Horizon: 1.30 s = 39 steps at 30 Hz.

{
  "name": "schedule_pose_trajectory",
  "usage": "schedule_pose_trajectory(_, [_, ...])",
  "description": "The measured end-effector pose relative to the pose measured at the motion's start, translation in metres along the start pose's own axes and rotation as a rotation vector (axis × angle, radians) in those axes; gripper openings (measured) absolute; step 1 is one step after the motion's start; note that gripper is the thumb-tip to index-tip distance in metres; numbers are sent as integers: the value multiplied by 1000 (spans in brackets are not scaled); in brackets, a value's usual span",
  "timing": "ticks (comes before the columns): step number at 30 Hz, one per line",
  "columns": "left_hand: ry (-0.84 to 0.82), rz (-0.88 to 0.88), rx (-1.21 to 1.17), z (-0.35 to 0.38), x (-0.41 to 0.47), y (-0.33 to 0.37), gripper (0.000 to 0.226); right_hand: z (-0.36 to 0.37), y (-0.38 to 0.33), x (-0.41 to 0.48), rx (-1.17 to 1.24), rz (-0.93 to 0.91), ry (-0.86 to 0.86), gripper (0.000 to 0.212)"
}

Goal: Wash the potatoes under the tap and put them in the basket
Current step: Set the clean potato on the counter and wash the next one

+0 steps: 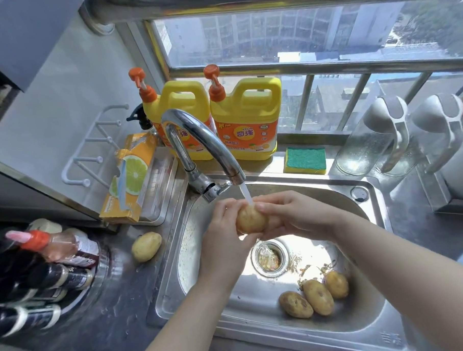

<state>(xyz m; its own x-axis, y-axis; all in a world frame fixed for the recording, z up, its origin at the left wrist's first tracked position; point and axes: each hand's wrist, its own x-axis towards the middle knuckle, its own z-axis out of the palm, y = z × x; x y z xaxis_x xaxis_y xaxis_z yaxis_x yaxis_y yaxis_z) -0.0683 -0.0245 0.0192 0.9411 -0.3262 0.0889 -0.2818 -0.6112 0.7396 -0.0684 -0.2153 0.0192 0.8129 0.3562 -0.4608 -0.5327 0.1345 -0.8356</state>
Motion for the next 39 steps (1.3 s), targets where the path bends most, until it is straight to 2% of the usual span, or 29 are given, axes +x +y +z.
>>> schedule_pose_trajectory(4, [-23, -15, -88, 1, 1, -5, 63, -13, 3, 0, 133, 47, -122, 59])
schedule_pose_trajectory(7, [-19, -32, -80, 3, -1, -5, 65, -11, 5, -1, 96, 22, -114, 52])
schedule_pose_trajectory(11, [25, 8, 51, 8, -6, -8, 61, 5, 1, 0, -233, -111, 70, 35])
schedule_pose_trajectory(15, [46, 90, 137, 9, -9, -9, 60, 24, 6, 3, -301, -203, 231, 30])
schedule_pose_trajectory(18, [56, 103, 138, 9, -8, -8, 60, 27, 7, 4, -257, -244, 252, 21])
schedule_pose_trajectory(22, [66, 96, 80, 7, -7, -12, 62, 17, 2, 4, -36, -102, 102, 33])
schedule_pose_trajectory(26, [76, -1, -83, 2, -5, -10, 61, 11, 1, 7, 32, -8, 136, 20])
schedule_pose_trajectory(30, [-56, -171, -264, 0, 1, -11, 60, 19, -1, 3, -54, -65, 223, 32])
schedule_pose_trajectory(34, [-144, -173, -334, 6, -2, -8, 55, 35, -2, 2, -130, -193, 280, 43])
schedule_pose_trajectory(37, [-229, -233, -517, 9, -8, 1, 40, 40, 0, 2, -194, -260, 282, 44])
schedule_pose_trajectory(39, [-272, -385, -763, 11, -9, 9, 51, 41, 1, 2, -192, -255, 296, 41])
